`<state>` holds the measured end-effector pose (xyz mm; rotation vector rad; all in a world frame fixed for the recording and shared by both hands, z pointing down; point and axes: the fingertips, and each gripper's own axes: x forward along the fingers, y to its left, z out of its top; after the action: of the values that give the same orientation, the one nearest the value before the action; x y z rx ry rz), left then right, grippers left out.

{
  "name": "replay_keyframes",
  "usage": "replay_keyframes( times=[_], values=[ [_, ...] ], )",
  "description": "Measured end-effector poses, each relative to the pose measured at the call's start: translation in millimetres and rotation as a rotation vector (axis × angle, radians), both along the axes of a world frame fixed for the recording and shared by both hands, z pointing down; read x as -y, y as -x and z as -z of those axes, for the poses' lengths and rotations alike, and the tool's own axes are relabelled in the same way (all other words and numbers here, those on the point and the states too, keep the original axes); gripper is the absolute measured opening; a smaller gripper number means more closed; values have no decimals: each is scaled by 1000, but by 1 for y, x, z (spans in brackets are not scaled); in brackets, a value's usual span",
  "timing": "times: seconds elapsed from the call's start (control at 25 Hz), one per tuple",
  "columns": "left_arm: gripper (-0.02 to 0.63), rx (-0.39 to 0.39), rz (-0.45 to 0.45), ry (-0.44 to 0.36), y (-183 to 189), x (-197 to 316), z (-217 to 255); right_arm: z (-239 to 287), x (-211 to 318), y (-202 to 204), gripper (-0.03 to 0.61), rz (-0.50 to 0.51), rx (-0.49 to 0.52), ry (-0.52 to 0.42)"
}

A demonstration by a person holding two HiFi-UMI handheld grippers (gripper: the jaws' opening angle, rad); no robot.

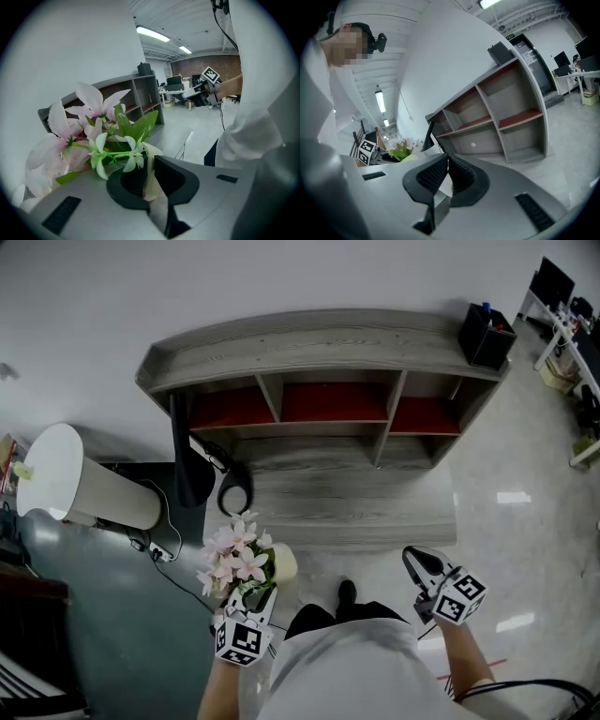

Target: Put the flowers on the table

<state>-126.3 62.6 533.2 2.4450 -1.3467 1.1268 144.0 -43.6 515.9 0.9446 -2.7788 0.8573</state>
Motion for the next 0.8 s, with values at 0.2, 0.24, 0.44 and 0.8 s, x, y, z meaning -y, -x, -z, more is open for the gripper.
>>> replay_keyframes(
  times=[0.2, 0.24, 0.44, 0.8],
  values=[
    [55, 11, -11, 2, -3, -12, 5, 2, -21, -5, 18, -5, -6, 11],
    [55, 13, -15, 2, -2, -10, 4, 0, -21, -5, 18, -11, -5, 15],
    [55, 30, -49, 9, 2, 7, -3, -5, -20, -2, 18, -40, -4, 35],
    [55, 113, -145, -44, -10, 28, -1, 0, -39, -2, 18, -119, 6, 55]
  ],
)
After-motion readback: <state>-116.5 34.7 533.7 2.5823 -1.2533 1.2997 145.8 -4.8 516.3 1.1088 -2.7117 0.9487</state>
